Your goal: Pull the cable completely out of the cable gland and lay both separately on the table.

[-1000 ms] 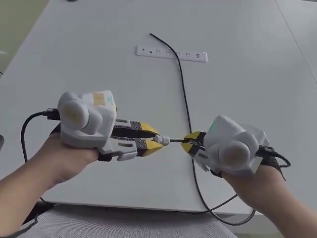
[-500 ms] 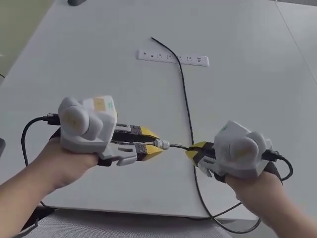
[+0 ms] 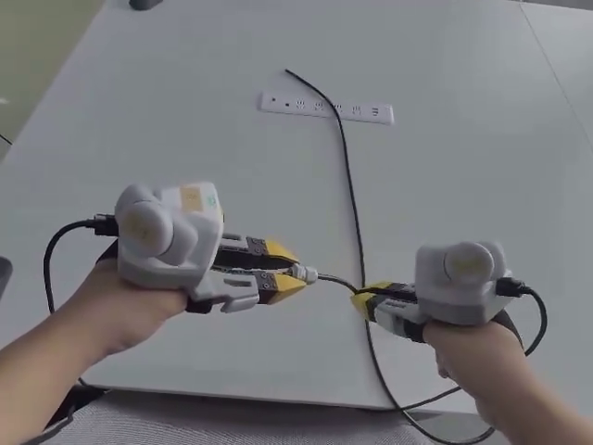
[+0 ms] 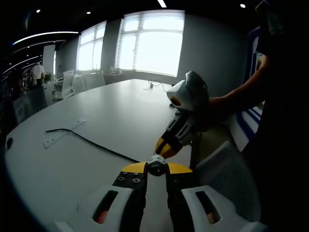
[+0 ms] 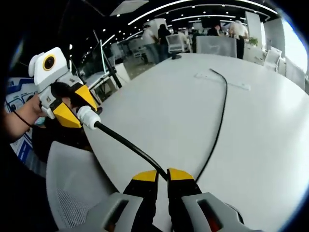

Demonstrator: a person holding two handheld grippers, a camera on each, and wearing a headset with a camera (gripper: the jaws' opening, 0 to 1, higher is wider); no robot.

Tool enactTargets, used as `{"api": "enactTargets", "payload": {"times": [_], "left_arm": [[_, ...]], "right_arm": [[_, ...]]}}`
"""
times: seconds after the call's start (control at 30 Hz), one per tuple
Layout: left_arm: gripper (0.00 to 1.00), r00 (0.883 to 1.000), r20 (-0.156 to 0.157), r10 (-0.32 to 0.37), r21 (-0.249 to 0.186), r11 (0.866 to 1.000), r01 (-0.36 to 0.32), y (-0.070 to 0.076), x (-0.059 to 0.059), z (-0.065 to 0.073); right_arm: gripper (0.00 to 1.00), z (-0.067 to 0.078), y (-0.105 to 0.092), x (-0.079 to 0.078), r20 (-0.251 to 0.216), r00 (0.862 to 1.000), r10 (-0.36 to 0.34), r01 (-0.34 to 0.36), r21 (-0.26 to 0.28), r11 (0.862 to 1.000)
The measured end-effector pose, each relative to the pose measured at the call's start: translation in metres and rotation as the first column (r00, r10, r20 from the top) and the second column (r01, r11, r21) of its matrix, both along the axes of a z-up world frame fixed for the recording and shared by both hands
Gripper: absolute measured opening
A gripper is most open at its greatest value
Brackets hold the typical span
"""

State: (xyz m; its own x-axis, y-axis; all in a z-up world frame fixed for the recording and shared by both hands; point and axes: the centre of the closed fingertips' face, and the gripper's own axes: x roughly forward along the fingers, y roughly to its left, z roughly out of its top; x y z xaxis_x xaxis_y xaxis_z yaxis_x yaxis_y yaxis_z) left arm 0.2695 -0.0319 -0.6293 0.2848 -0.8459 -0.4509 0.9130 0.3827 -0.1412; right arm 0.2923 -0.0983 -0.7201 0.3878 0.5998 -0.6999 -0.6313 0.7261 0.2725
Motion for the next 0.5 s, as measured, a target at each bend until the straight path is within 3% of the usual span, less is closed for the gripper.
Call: {"api": "enactTargets", "payload": {"times": [0.3,0.33,0.37,0.4,0.5], "left_arm": [[0.15,1.000,-0.001,-0.004,0.003,1.000,0.004,-0.0002,-0.0005,-0.0006],[0.15,1.000,0.000,-0.003,0.002,1.000,0.003,0.0000,-0.0005,-0.0004],[0.15,1.000,0.002,-0.002,0.001,1.000,0.002,0.0004,-0.0002,0.0003],[0.15,1.000,0.005,0.003,-0.001,1.000,-0.003,0.0012,0.0005,0.0011],[0.15,1.000,-0.009,0.008,-0.009,1.000,-0.008,0.0026,0.0007,0.0011]], "right_arm": [[0.02,0.0005,0.0003,-0.0015,0.022,1.000,0.016,-0.016,-0.019,1.000],[0.02,0.0014,0.0002,-0.0013,0.036,0.999,0.025,-0.024,-0.028,0.999],[0.02,0.0042,-0.0007,0.0014,0.090,0.995,0.053,-0.048,-0.054,0.997],[0.02,0.0051,-0.0002,0.0015,0.113,0.991,0.077,-0.070,-0.071,0.995],[0.02,0.0060,0.0004,-0.0005,0.150,0.981,0.120,-0.102,-0.120,0.987]]}}
